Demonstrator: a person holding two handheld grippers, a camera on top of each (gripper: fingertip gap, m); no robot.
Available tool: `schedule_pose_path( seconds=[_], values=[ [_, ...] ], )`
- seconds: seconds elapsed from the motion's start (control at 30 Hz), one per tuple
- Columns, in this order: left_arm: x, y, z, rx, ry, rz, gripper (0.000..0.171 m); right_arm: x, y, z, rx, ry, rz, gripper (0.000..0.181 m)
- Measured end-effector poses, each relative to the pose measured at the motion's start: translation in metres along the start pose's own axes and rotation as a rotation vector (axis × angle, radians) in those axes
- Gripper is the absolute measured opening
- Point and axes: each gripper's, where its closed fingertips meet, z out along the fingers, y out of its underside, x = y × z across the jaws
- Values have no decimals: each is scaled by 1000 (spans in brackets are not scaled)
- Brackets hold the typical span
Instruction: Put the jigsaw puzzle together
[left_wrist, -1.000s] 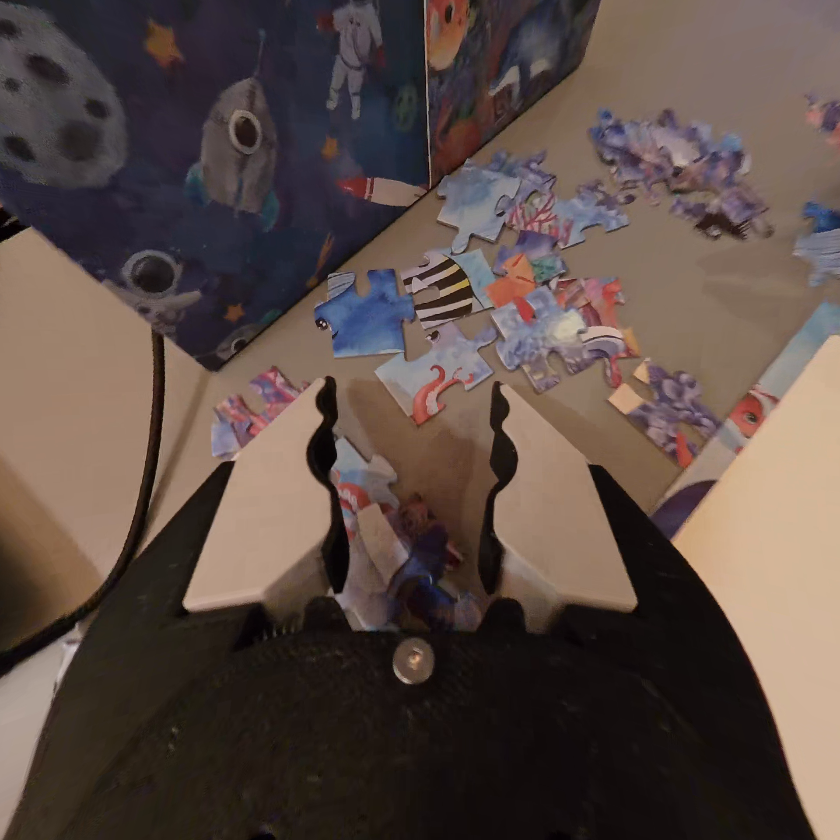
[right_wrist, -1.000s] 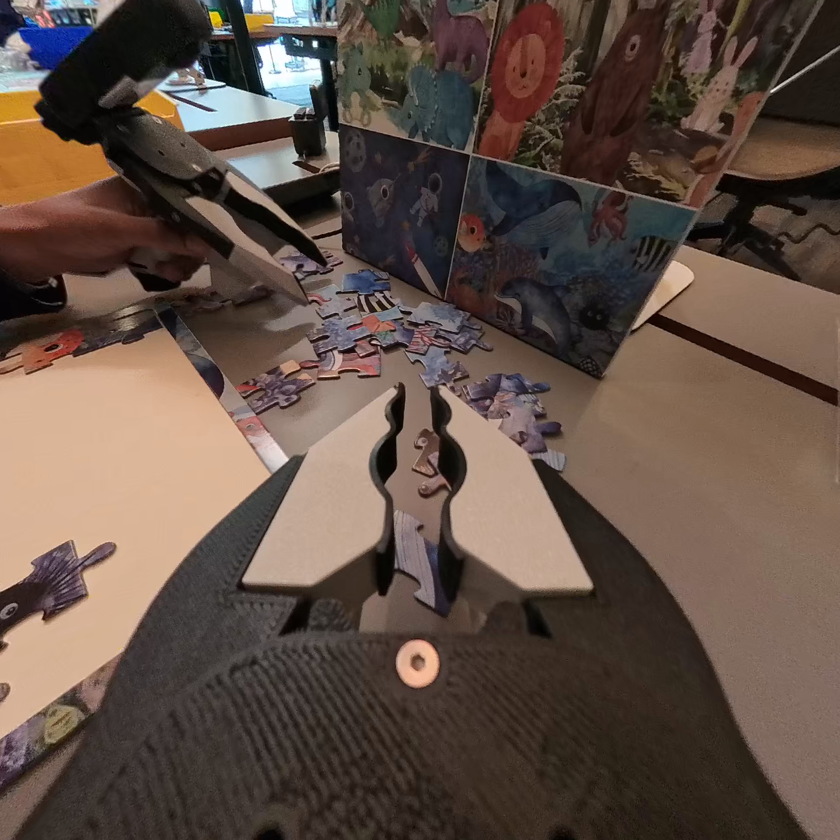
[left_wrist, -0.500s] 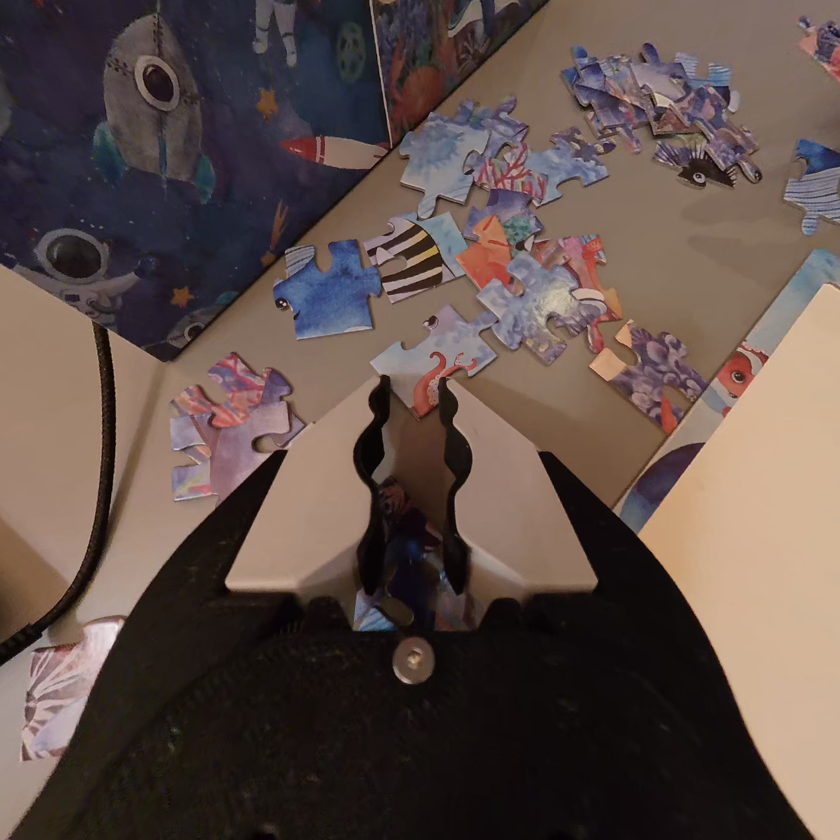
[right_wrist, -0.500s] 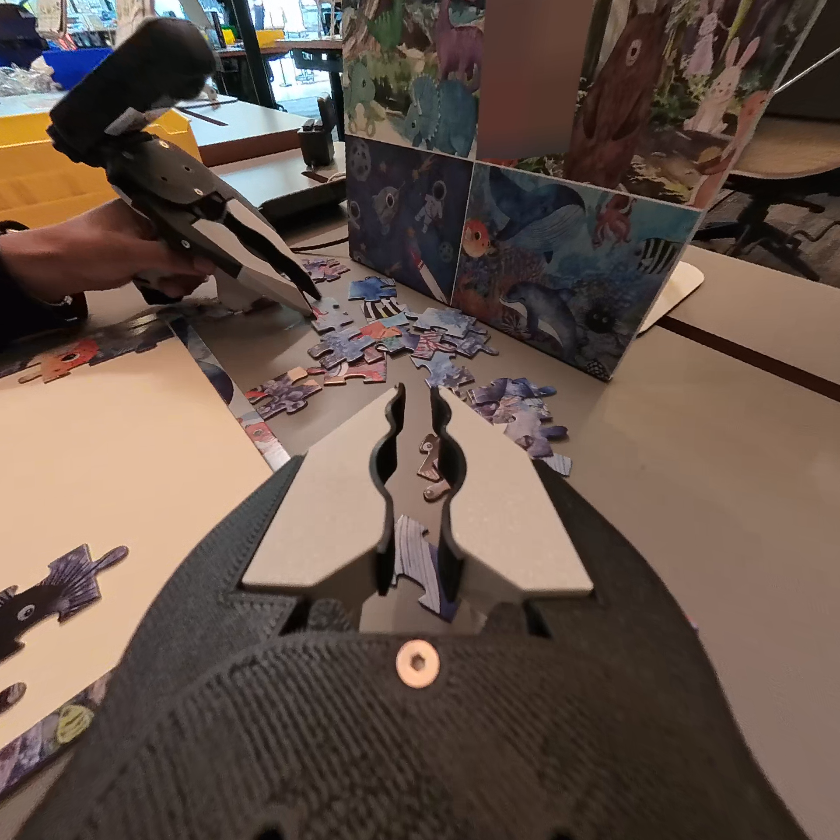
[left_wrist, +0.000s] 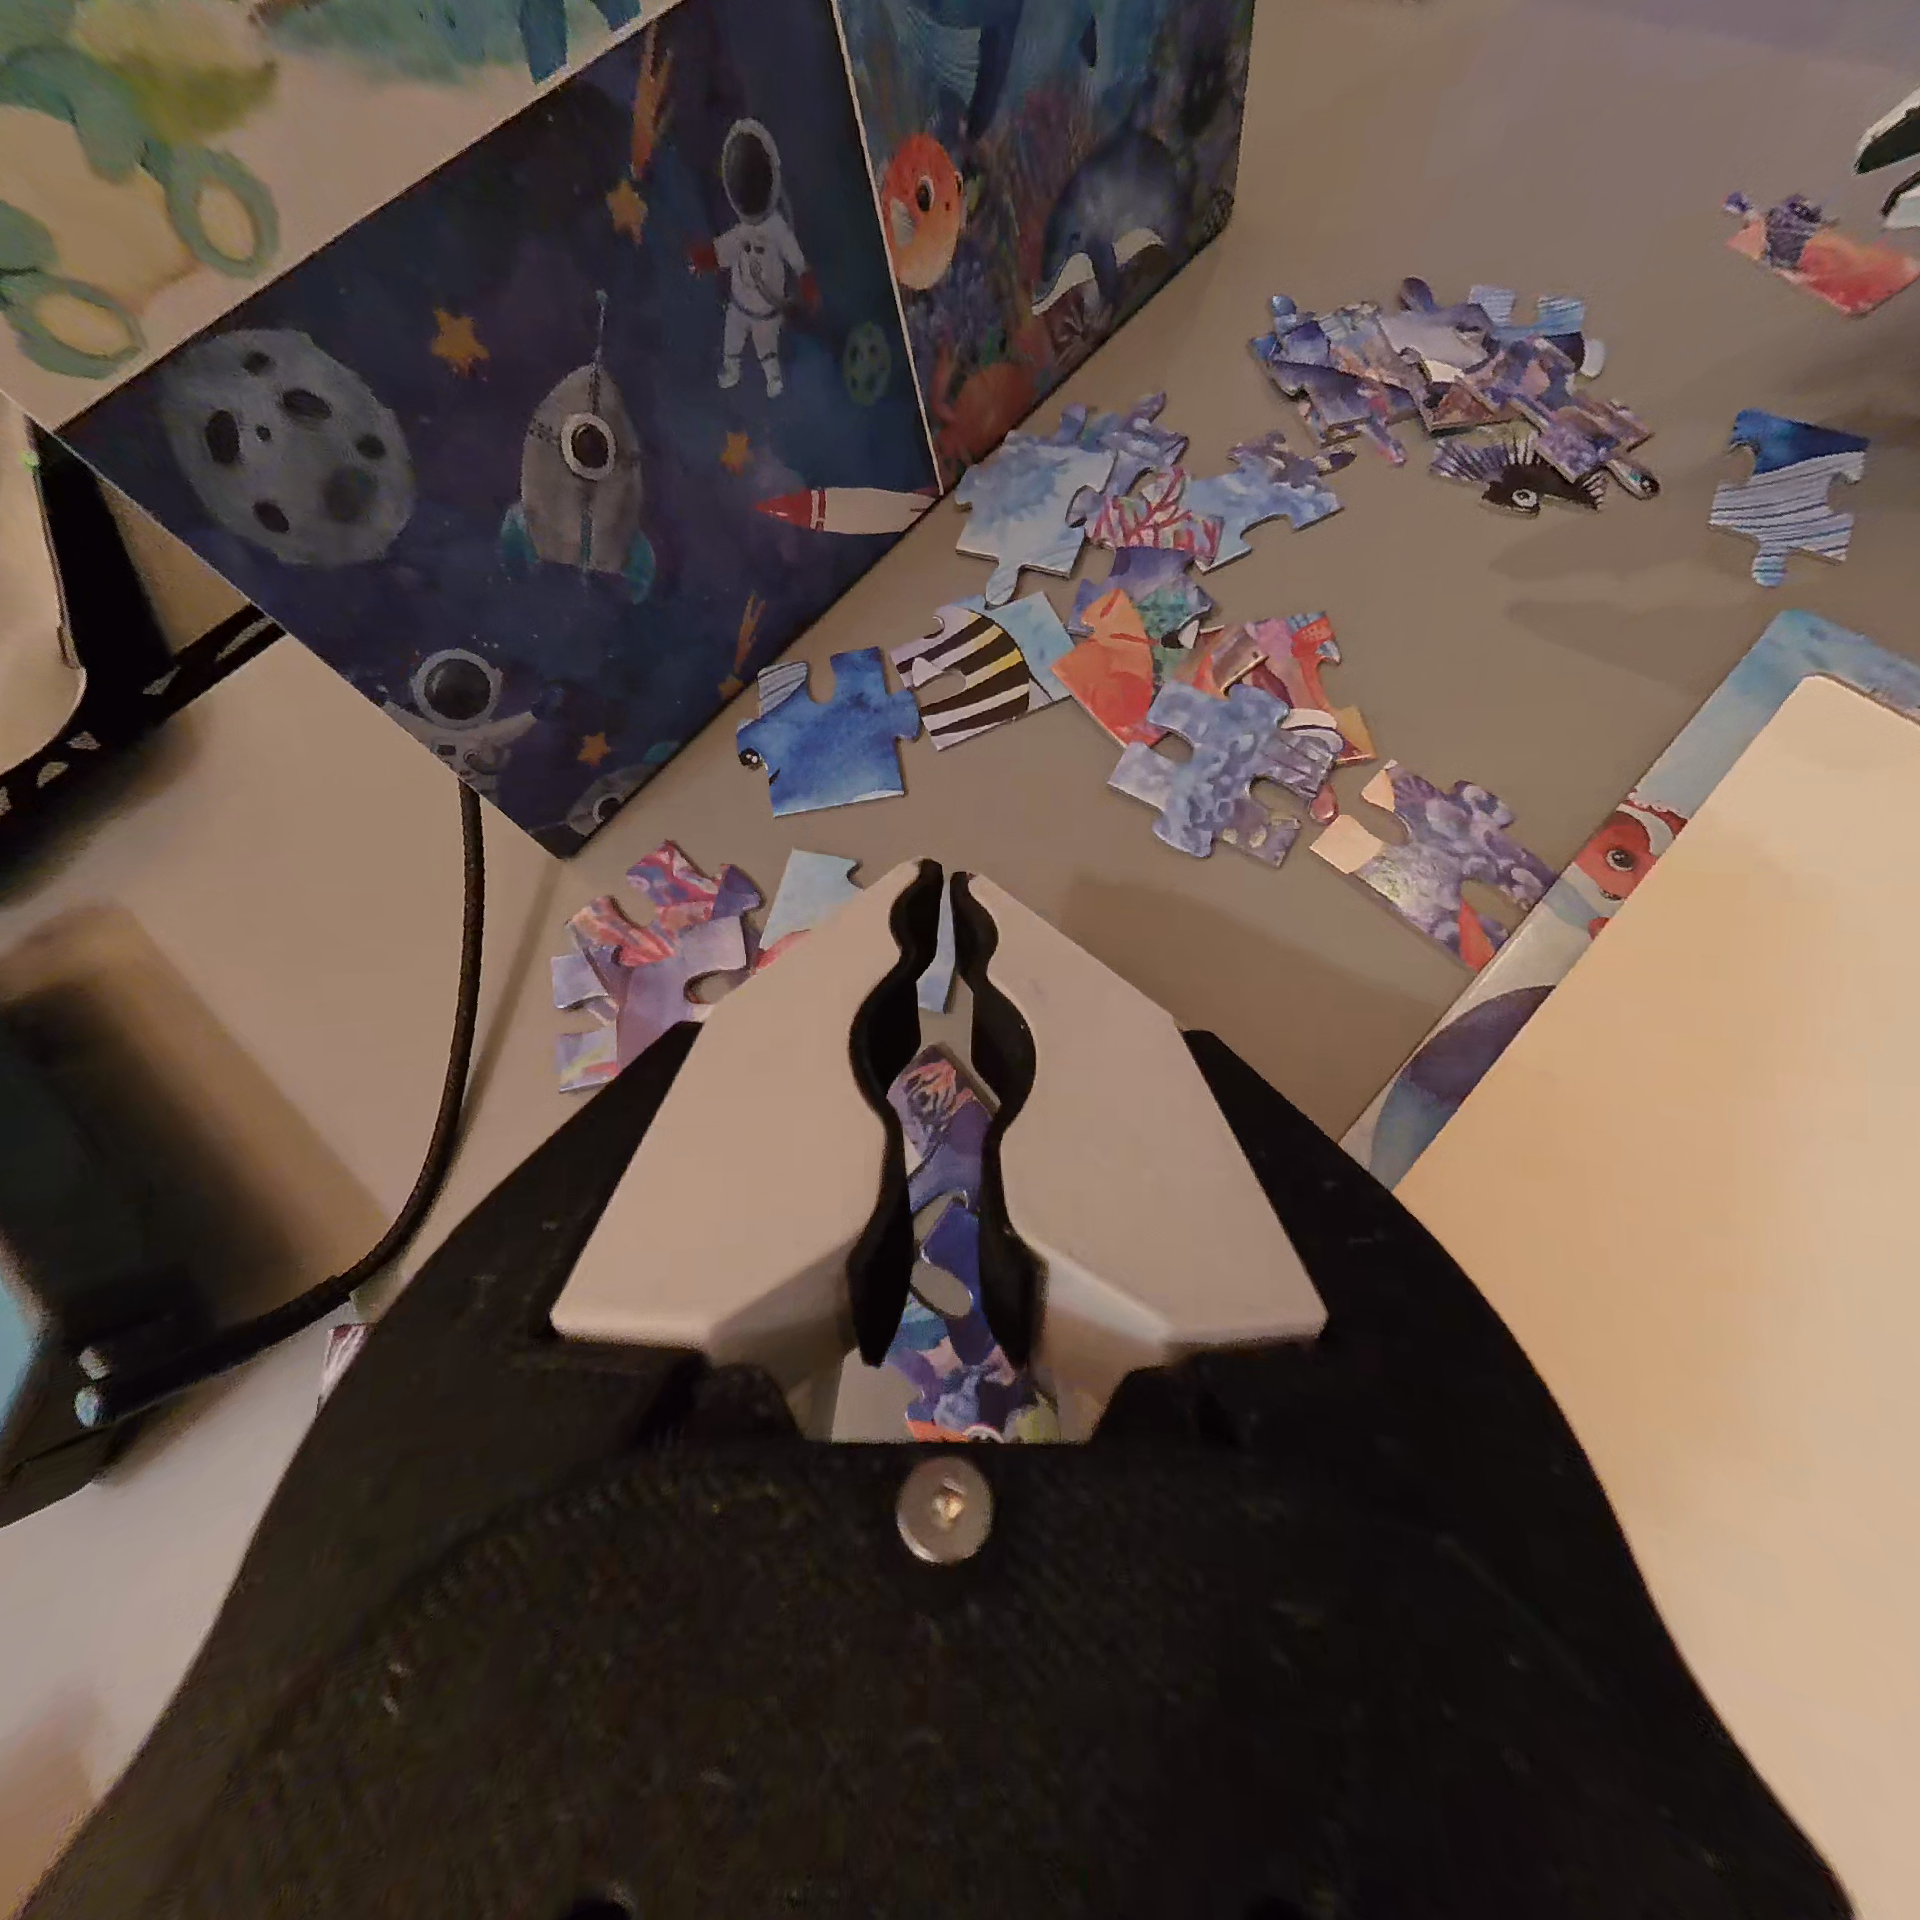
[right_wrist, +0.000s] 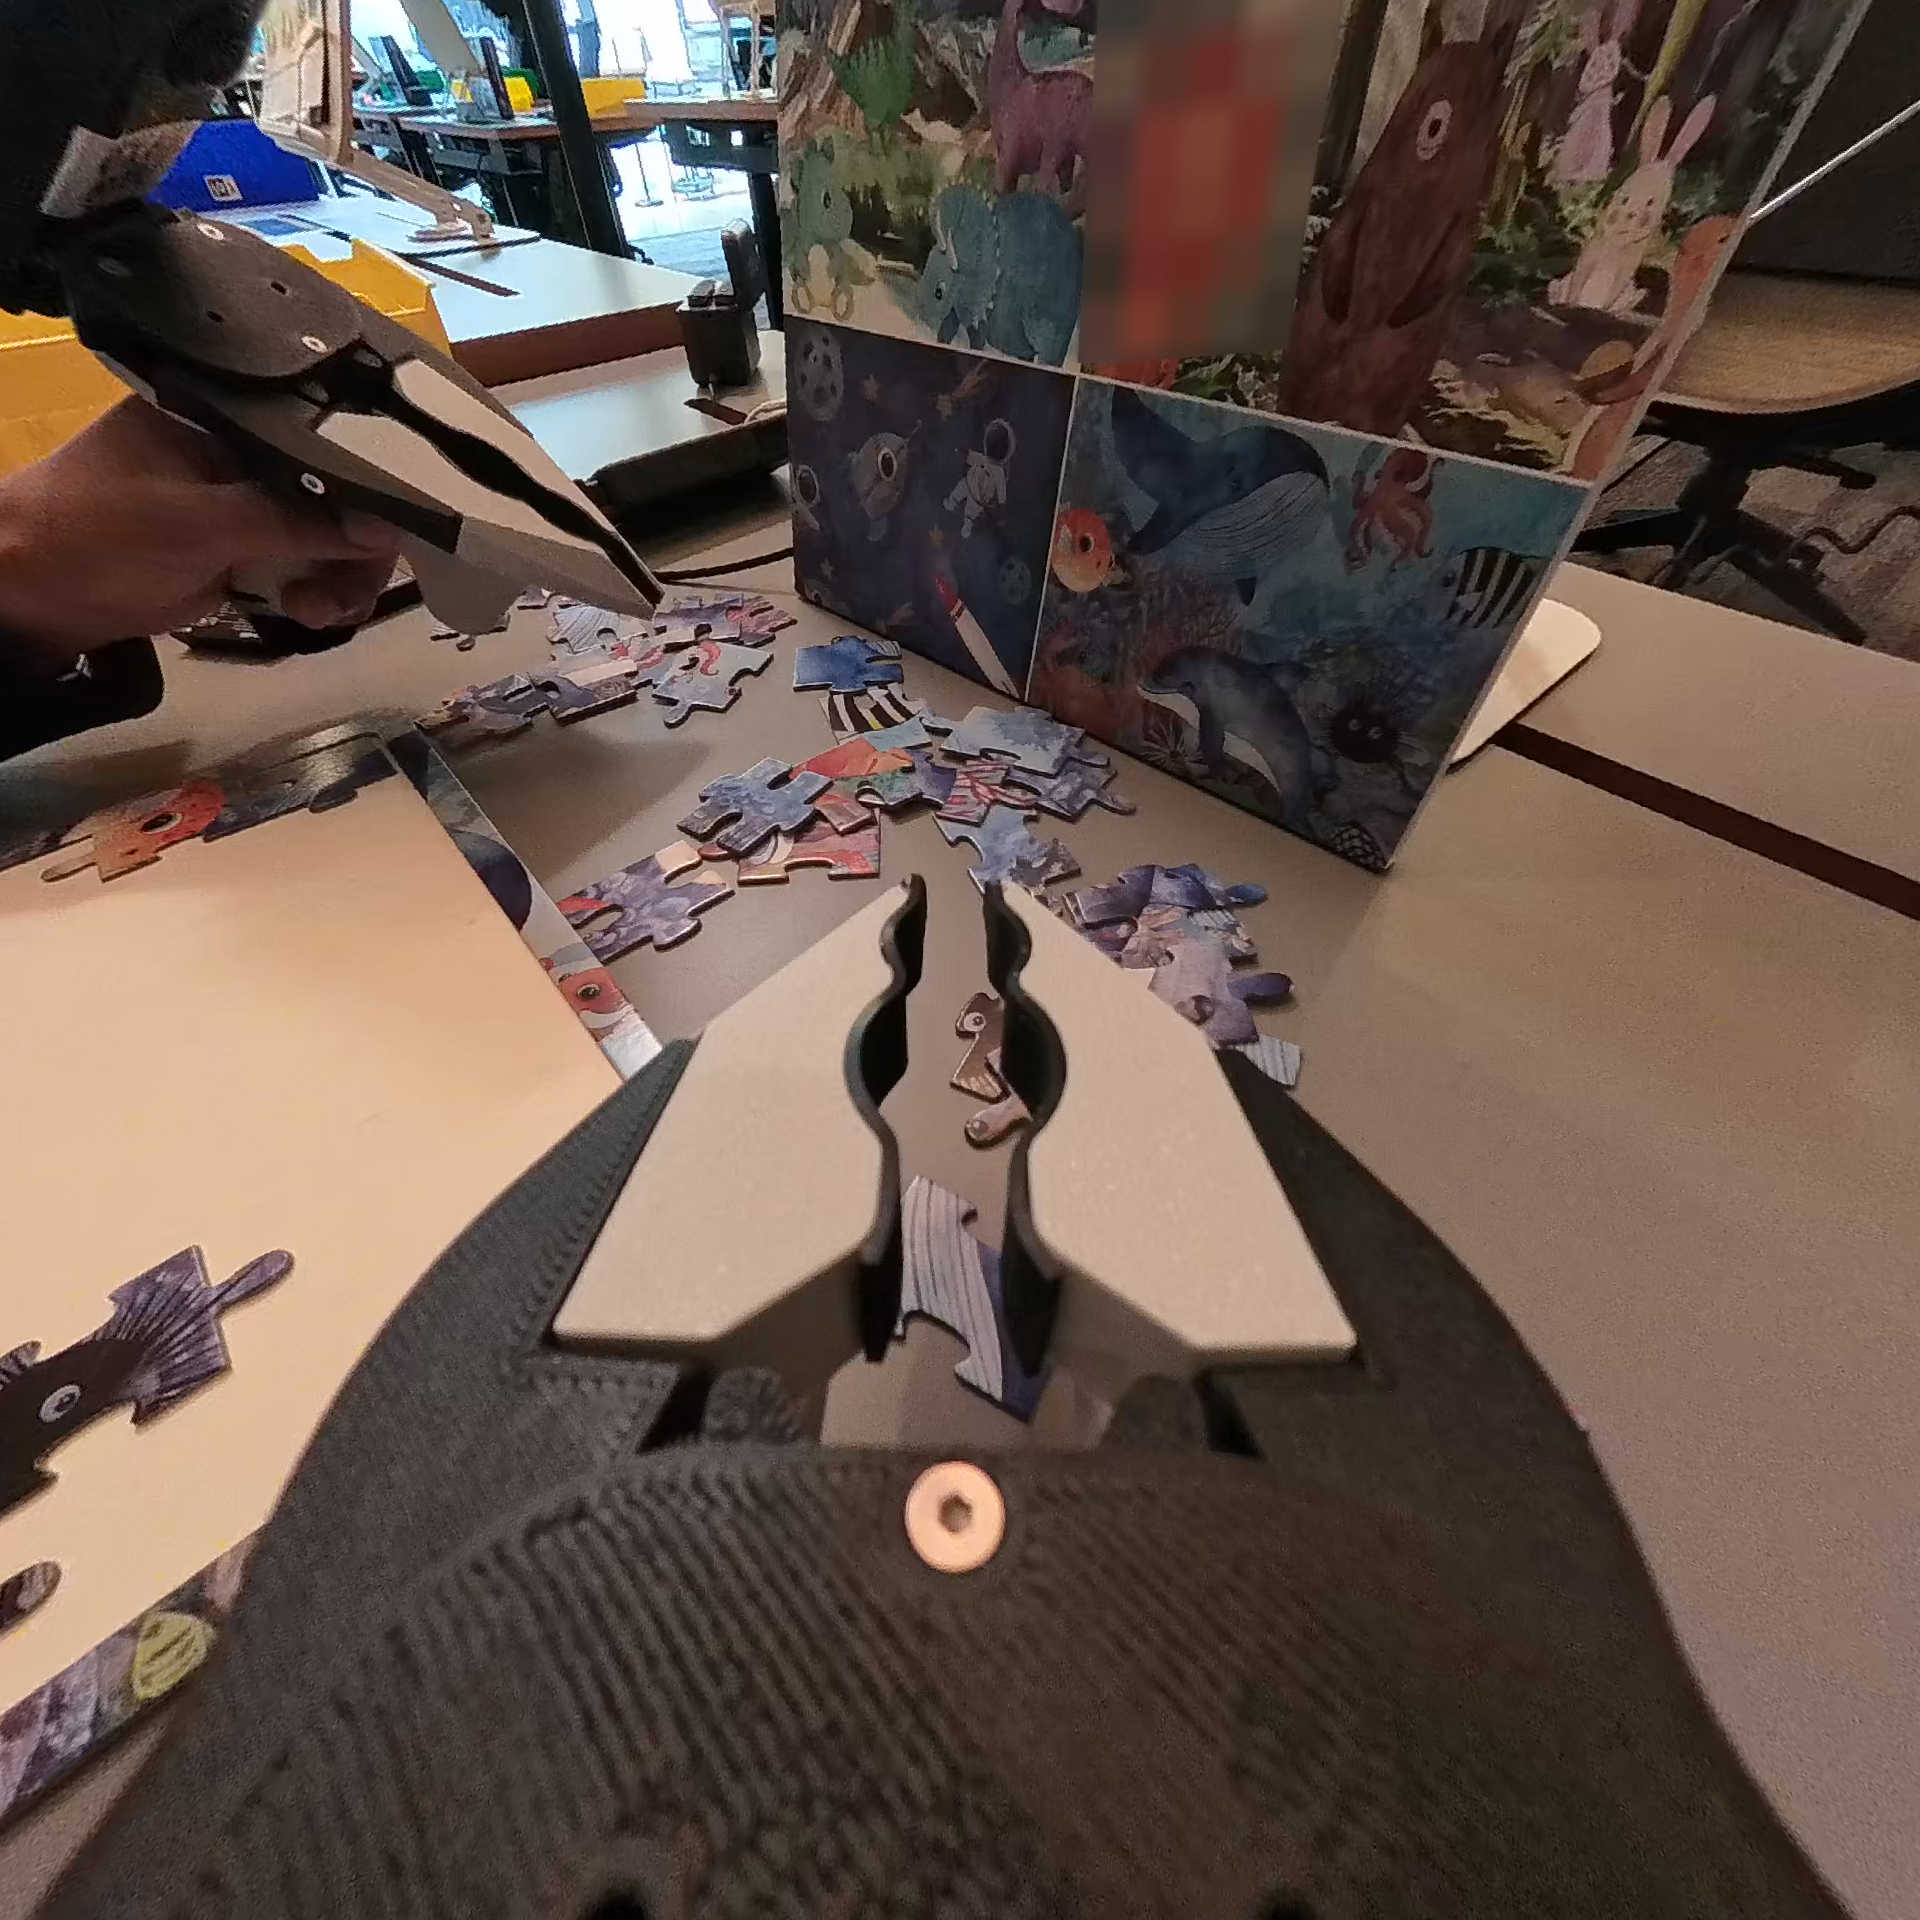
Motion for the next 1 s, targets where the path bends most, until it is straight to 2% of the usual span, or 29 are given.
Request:
schedule_pose_path(
  seconds=[0.53, 1.0],
  values=[
    [-1, 3, 4, 11, 13, -29, 19, 1, -3, -2, 5, 6, -7, 9],
    [2, 5, 8, 0, 8, -8, 23, 13, -11, -13, 37, 53, -9, 10]
  ],
)
